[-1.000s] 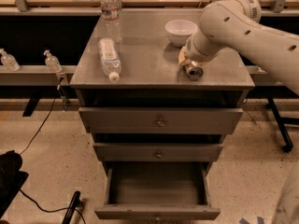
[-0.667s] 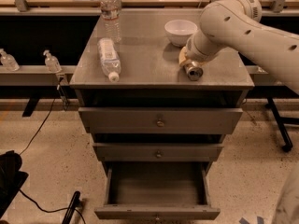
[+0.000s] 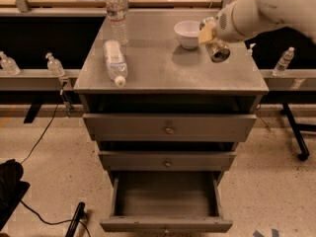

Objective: Place redbull can into bottom drawer

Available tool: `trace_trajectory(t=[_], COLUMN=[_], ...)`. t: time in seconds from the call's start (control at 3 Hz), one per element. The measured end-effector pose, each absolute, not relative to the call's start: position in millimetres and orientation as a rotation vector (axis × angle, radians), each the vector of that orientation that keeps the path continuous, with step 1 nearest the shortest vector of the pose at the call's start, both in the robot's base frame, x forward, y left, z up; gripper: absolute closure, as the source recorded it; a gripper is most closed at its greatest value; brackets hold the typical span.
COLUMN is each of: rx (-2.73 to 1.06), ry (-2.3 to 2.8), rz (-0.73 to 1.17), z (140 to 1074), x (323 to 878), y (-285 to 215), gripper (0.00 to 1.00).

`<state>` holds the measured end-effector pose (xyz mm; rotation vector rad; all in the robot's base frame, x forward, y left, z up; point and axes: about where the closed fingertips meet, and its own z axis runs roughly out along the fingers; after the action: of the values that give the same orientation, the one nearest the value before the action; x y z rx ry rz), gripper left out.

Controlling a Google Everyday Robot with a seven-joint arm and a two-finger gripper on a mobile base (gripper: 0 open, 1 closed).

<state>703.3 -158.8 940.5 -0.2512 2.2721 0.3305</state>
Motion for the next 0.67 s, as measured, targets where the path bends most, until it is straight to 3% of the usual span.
trace_trajectory(t=[0.33, 0.67], rx=[-0.345, -0.442], ry=[2.232, 2.204], rz=[0.480, 0.499], z=[964.1, 970.3], x=[664.0, 645.4], y=[-161.7, -165.2], gripper=[1.00, 1.00])
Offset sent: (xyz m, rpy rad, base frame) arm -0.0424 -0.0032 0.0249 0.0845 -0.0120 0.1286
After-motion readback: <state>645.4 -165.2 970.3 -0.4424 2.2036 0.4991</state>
